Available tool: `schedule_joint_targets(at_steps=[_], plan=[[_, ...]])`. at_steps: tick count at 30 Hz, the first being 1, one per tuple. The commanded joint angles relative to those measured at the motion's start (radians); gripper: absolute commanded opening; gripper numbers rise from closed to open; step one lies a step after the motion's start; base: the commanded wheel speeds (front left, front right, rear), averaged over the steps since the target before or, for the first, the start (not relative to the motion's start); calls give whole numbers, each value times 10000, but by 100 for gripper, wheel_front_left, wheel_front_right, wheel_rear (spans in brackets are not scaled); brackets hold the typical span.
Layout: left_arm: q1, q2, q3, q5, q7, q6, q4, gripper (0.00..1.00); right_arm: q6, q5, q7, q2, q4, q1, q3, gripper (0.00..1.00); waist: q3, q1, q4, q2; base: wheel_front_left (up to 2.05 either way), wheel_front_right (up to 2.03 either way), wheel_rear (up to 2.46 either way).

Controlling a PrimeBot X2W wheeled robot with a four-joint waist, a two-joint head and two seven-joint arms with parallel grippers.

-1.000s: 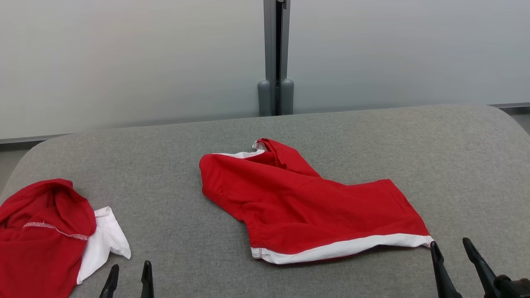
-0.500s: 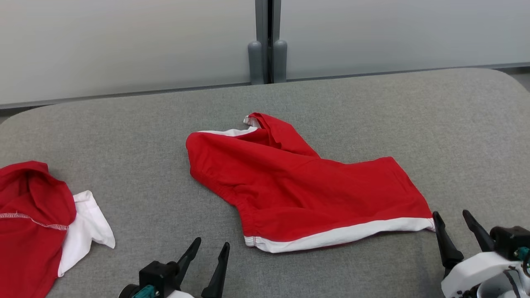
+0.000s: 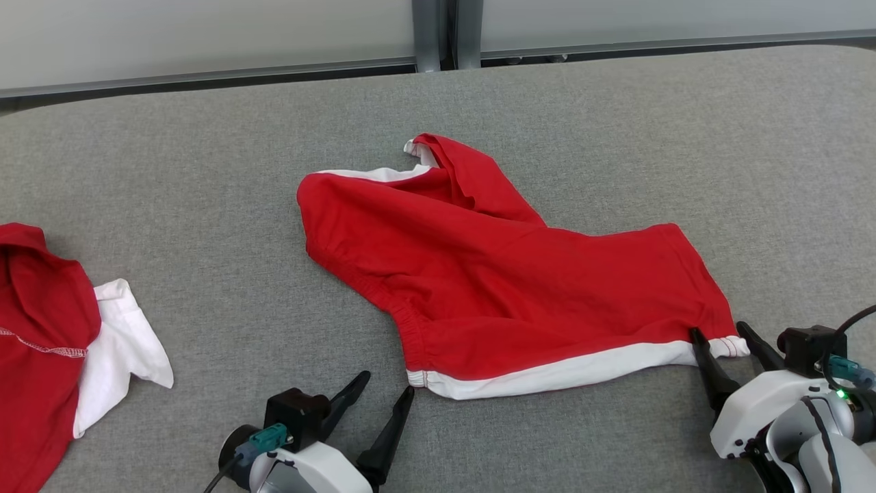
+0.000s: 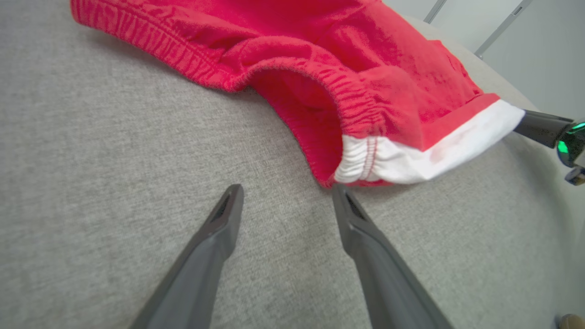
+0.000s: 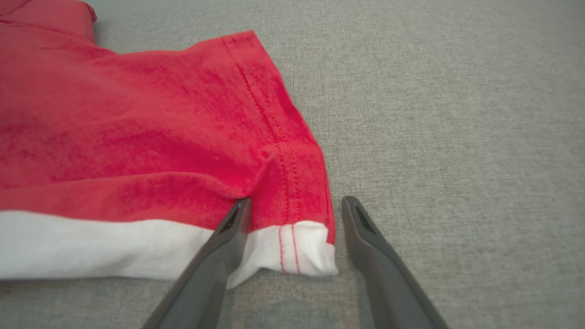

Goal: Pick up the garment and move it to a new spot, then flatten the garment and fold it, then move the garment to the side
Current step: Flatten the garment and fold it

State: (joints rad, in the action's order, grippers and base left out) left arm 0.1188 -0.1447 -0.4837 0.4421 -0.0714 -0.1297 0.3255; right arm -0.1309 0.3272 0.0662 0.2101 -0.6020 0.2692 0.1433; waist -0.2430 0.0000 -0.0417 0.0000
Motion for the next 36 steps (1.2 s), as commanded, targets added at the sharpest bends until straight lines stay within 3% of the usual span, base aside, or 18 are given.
schedule_joint_targets(at_steps=[1,27,28,29,30,31,36], plan=[[169,-129,-129,181,13,-4,29,100,2,65,-213,-3,-277,-125,149,100,-24,0,-11,0,0,0,0],[1082,-1033,-2225,1823,-252,-7,-469,100,2,895,-1265,482,711,-894,786,100,-135,0,-390,0,0,0,0],[1119,-1081,-2347,1911,-257,-7,-469,78,2,947,-1353,501,761,-916,912,49,-130,0,-405,0,0,0,0],[1153,-1144,-2418,1998,-297,-7,-446,45,2,1029,-1368,529,854,-934,1020,31,-106,0,-421,0,0,0,0],[1165,-1207,-2504,2055,-350,-7,-426,26,2,1195,-1410,542,935,-951,1091,0,-56,0,-439,0,0,0,0],[1158,-1243,-2569,2121,-376,-7,-433,1,2,1327,-1499,604,1030,-969,1251,0,-11,0,-447,0,0,0,0],[862,-1611,-2864,2575,-424,-7,-860,0,2,2418,-1732,1045,1867,-1209,1572,0,355,0,-410,0,0,0,0]])
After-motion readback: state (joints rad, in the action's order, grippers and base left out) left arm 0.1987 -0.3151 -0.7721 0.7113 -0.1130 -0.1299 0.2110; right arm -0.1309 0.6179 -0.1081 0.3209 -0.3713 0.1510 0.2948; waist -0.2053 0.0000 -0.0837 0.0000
